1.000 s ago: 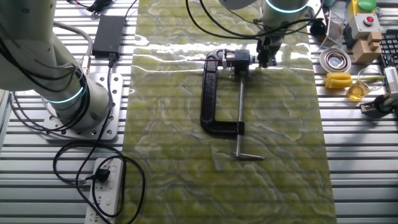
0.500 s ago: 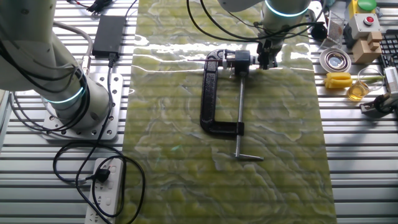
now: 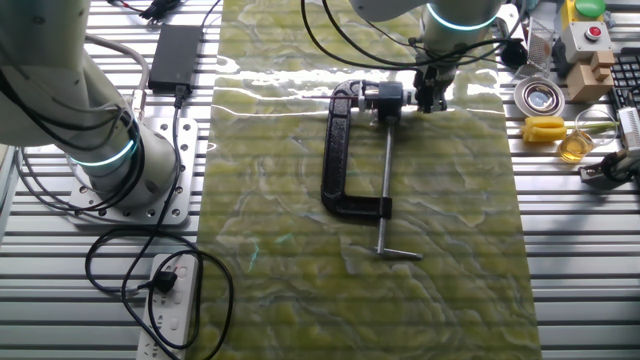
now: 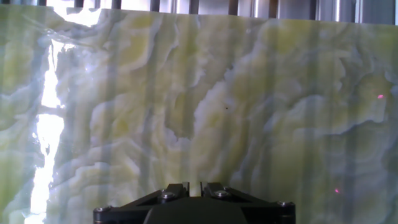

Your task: Sharpen the pencil with a pencil sharpener

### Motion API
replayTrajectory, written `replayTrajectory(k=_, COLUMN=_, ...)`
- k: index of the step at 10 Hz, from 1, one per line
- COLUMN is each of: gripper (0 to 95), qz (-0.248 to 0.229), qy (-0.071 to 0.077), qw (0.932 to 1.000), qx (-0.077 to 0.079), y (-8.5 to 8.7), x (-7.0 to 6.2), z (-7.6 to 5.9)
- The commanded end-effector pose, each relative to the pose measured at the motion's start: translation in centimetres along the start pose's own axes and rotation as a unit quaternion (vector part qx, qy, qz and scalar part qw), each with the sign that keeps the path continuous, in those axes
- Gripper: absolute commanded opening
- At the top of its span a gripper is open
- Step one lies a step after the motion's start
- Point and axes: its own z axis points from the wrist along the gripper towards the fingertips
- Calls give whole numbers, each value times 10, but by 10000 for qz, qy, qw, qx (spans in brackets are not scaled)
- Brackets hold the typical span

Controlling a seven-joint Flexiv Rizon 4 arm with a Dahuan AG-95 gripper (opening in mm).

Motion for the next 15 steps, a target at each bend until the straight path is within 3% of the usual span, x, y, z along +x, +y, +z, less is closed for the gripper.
replayTrajectory(k=1, gripper=0, qz=-5, qy=11, qw=10000, qx=34, y=-2, x=0, z=0)
replayTrajectory(k=9, gripper=0, qz=73, qy=35, qw=10000, qx=28, y=-7, x=0, z=1)
replayTrajectory(k=15, gripper=0, qz=476, qy=87, qw=9988, qx=23, y=-8, x=0, z=1)
